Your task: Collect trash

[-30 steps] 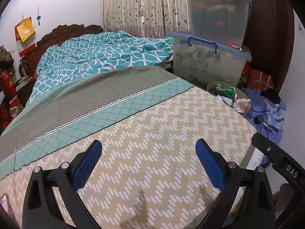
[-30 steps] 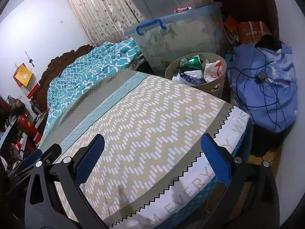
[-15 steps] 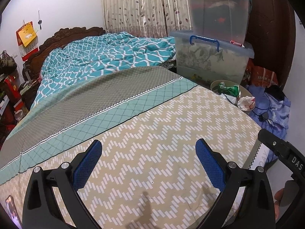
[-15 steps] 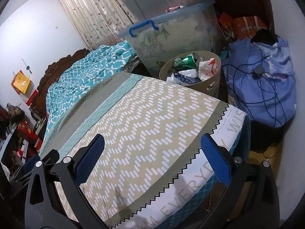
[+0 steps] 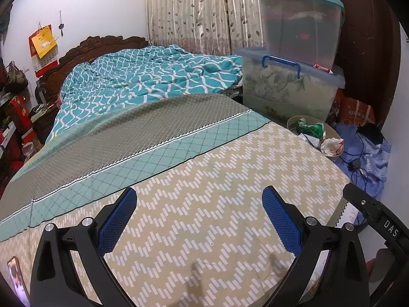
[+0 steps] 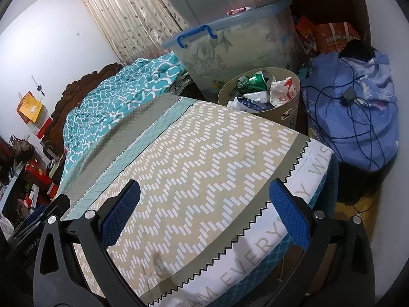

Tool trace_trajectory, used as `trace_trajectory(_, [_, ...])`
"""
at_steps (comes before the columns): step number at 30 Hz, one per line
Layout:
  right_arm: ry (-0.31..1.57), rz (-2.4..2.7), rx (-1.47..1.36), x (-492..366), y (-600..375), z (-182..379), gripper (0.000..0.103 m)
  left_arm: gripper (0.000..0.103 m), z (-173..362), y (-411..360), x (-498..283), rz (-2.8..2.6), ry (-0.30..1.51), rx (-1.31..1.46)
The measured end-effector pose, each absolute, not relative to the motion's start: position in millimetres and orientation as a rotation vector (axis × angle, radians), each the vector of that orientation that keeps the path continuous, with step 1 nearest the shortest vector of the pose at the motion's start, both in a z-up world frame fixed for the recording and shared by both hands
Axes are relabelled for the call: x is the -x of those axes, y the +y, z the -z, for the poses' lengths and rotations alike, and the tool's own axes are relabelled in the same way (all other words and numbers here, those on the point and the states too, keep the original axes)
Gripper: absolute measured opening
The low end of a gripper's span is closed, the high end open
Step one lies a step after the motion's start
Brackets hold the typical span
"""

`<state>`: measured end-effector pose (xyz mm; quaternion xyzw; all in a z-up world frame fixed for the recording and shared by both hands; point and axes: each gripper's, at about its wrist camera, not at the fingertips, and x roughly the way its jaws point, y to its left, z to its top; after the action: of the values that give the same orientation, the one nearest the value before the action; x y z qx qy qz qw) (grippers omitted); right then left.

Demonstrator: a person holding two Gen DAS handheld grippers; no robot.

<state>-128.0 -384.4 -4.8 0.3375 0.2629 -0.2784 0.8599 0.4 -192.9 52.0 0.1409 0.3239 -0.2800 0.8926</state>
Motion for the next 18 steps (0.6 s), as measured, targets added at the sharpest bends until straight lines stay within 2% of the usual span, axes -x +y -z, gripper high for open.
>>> trace_trajectory(18, [0.534,0.579,-0.704,132,-381,1,0.100,0.095,-59,-201,14,0.589,0.632,-0.335])
